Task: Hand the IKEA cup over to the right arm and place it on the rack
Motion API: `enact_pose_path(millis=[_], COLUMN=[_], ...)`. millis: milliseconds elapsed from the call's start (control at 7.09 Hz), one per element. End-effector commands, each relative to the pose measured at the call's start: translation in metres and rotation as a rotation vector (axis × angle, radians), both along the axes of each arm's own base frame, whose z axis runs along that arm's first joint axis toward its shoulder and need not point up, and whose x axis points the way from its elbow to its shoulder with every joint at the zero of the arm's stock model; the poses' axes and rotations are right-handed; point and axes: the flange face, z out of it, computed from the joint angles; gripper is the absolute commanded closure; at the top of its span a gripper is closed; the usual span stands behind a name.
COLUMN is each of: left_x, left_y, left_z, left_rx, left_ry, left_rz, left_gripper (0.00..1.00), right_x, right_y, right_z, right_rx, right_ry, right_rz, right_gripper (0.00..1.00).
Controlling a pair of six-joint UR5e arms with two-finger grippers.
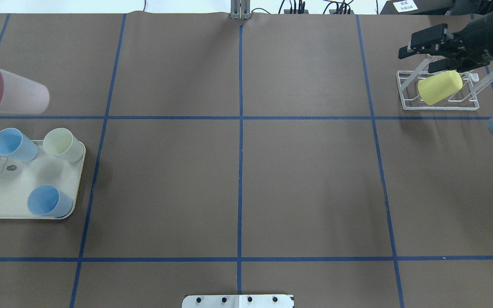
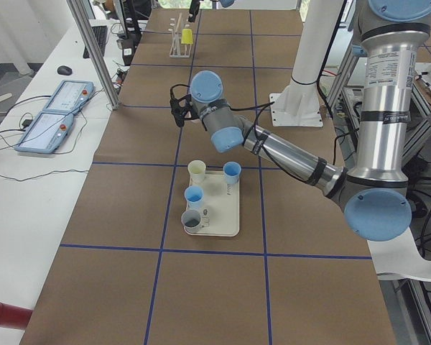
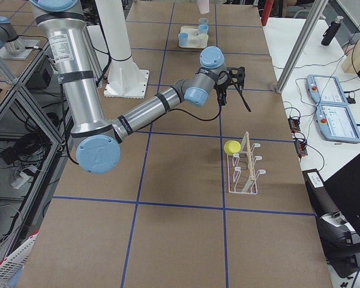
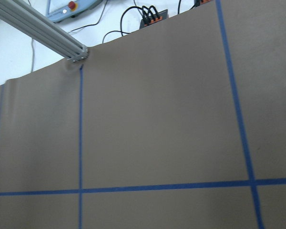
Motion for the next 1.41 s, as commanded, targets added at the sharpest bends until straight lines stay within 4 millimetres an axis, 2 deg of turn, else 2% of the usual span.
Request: enact_pose_path(millis=[0,141,282,423,705,988,1270], left_x=[0.03,0.063,0.09,0.11,0.112,0.126,0.147], left_y=[-0.021,-0.027,-0.032,-0.028,-0.028,-0.016,-0.007], left_z=[-0.064,-0.074,-0.077,-0.083,-0.115,-0.123,-0.116], left_rx=[-0.025,0.013,0.08,0.122,0.102,0.032,-0.057], left_ry=[0.056,0.069,0.099,0.118,0.168,0.284,0.445], left_rz=[0.018,0.079,0.127,0.167,0.121,0.033,0.007], left_gripper=[1.0,1.0,1.0,1.0,1.0,1.0,1.0], right_x=[0.003,0.004,0.004,0.003,0.008,0.005,0.002], right_y=[0.023,0.029,0.034,0.037,0.051,0.052,0.049], right_z=[-0.013,-0.02,-0.024,-0.031,-0.042,-0.068,-0.098], right_rx=[-0.048,-0.038,-0.013,-0.004,-0.018,-0.041,-0.073], right_ry=[-0.16,-0.194,-0.213,-0.223,-0.313,-0.388,-0.438], right_rz=[-0.044,-0.068,-0.1,-0.135,-0.135,-0.139,-0.136], right_gripper=[0.0,0.0,0.0,0.0,0.0,0.0,0.0])
